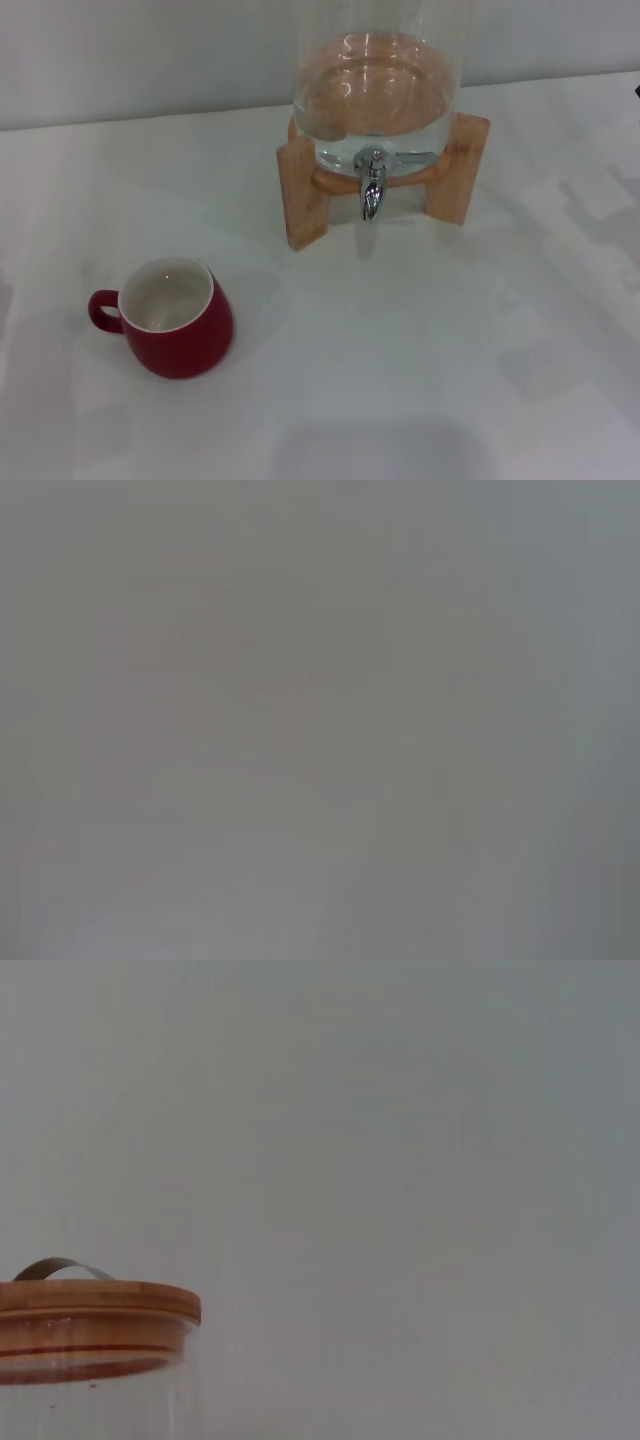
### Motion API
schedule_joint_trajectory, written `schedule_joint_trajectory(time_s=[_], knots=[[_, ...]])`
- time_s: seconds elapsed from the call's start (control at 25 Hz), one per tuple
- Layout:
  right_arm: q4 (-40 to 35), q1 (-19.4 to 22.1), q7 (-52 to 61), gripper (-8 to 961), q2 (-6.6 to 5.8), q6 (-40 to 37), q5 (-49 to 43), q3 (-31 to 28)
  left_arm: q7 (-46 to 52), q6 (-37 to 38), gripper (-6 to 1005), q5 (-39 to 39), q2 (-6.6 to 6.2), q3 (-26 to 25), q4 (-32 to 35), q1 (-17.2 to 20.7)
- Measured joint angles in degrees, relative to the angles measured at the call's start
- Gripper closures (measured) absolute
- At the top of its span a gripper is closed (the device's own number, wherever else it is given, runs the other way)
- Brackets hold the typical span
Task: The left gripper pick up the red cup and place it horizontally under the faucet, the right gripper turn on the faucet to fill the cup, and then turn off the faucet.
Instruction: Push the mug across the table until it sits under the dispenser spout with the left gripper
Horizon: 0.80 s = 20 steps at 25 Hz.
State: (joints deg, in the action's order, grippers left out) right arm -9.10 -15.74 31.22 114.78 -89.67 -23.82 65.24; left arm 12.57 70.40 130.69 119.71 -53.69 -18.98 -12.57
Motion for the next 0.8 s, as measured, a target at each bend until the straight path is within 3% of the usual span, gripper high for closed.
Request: schedule_joint_trajectory(time_s=[0.44,0.8], knots=[[-0.47,0.79,0.06,181,-0.08,-0.09,0.0,-0.33,-0.02,-0.02,110,0.31,0.04,0.59,0.0,0.13],[-0.51,0.35,0.07,183,-0.08,0.0,0.0,0.04,-0.36,-0.09,109,0.36,0.28,4.45,-0.04,0.63]])
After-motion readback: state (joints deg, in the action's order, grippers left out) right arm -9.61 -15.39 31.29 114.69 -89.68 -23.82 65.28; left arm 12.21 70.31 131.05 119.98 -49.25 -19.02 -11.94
